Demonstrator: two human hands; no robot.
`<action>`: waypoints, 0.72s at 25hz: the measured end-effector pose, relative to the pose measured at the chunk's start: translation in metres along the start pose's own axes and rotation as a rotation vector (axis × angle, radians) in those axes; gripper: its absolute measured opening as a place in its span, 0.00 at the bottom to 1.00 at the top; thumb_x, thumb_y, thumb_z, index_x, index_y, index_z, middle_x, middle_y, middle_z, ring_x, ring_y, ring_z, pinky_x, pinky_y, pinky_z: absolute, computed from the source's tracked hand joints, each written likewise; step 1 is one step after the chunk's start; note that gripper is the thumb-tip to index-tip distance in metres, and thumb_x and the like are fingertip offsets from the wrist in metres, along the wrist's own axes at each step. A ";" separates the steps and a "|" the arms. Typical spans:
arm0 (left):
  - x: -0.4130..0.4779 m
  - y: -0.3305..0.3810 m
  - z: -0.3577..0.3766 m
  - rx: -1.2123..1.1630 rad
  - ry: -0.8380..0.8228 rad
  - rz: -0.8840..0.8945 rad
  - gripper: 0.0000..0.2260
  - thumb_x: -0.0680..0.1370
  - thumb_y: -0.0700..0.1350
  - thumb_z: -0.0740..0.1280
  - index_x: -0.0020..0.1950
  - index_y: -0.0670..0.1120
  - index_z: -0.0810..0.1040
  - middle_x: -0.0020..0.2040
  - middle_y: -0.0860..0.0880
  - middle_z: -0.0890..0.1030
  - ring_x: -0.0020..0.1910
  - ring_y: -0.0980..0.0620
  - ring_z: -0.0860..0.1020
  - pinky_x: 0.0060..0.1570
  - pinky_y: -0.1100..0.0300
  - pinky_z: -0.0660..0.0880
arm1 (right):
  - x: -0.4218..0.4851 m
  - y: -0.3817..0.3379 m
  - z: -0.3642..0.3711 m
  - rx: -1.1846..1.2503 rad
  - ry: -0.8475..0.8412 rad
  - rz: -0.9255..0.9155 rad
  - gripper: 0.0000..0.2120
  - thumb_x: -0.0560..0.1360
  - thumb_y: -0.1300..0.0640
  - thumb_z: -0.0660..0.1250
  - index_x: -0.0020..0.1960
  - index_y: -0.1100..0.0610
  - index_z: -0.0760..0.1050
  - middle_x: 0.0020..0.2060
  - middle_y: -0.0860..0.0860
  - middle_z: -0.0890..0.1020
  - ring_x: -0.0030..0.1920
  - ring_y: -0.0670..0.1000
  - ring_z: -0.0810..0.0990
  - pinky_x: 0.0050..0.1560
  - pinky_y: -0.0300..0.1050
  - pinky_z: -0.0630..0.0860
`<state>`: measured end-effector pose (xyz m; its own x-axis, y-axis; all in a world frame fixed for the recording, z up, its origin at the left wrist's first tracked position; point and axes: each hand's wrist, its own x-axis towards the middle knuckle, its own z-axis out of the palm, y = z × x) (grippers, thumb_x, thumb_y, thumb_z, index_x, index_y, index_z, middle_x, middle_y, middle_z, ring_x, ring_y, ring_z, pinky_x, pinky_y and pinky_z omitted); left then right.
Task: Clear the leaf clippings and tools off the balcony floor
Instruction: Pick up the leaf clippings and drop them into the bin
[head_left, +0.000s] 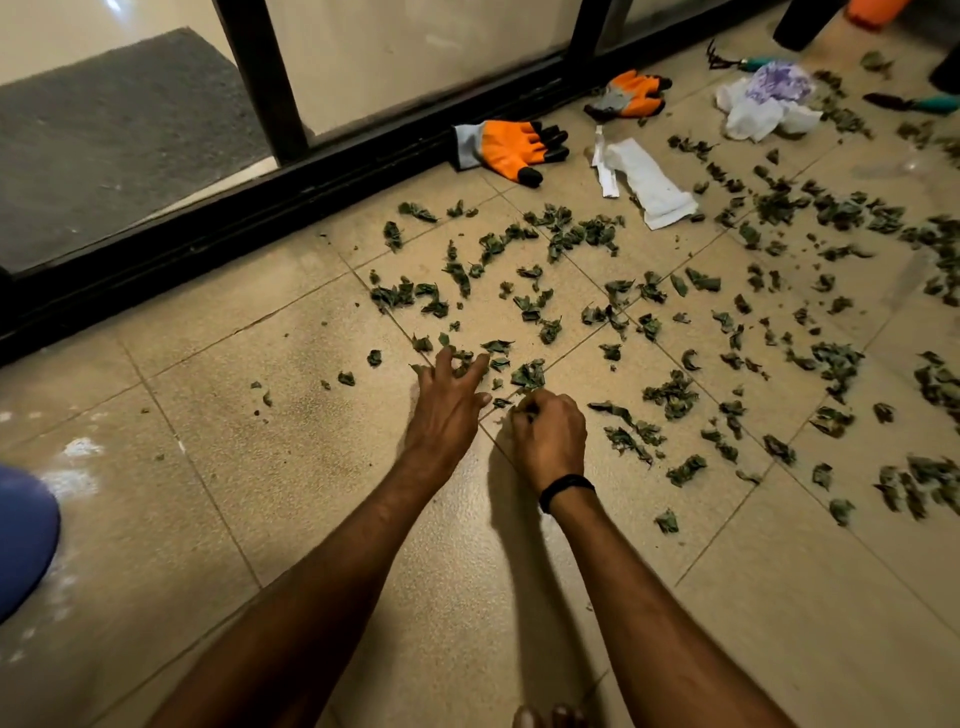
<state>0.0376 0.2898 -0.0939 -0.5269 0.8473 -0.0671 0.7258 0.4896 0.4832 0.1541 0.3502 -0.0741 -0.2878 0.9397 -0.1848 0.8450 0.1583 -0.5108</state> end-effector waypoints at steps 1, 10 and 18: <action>0.003 -0.002 0.003 0.003 0.000 0.025 0.16 0.81 0.45 0.65 0.69 0.51 0.72 0.70 0.41 0.67 0.63 0.42 0.67 0.52 0.54 0.74 | 0.006 0.005 -0.007 -0.011 0.017 0.020 0.05 0.76 0.60 0.66 0.50 0.57 0.81 0.49 0.55 0.80 0.48 0.53 0.78 0.50 0.43 0.76; 0.000 0.001 0.004 -0.262 0.223 -0.104 0.07 0.80 0.41 0.67 0.53 0.41 0.83 0.46 0.41 0.81 0.47 0.44 0.77 0.44 0.63 0.64 | 0.008 0.021 -0.006 -0.031 -0.031 -0.038 0.04 0.75 0.61 0.68 0.49 0.56 0.80 0.51 0.54 0.78 0.52 0.53 0.77 0.53 0.42 0.73; -0.021 -0.009 -0.049 -0.468 0.386 -0.156 0.06 0.79 0.44 0.69 0.51 0.43 0.83 0.44 0.47 0.82 0.45 0.50 0.78 0.47 0.63 0.74 | 0.015 -0.004 0.024 -0.140 -0.123 -0.232 0.11 0.79 0.59 0.63 0.59 0.56 0.80 0.58 0.57 0.77 0.57 0.56 0.77 0.57 0.41 0.72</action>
<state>0.0199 0.2576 -0.0540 -0.7963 0.5948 0.1101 0.4029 0.3858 0.8300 0.1354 0.3565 -0.0951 -0.5257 0.8311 -0.1816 0.8019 0.4129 -0.4319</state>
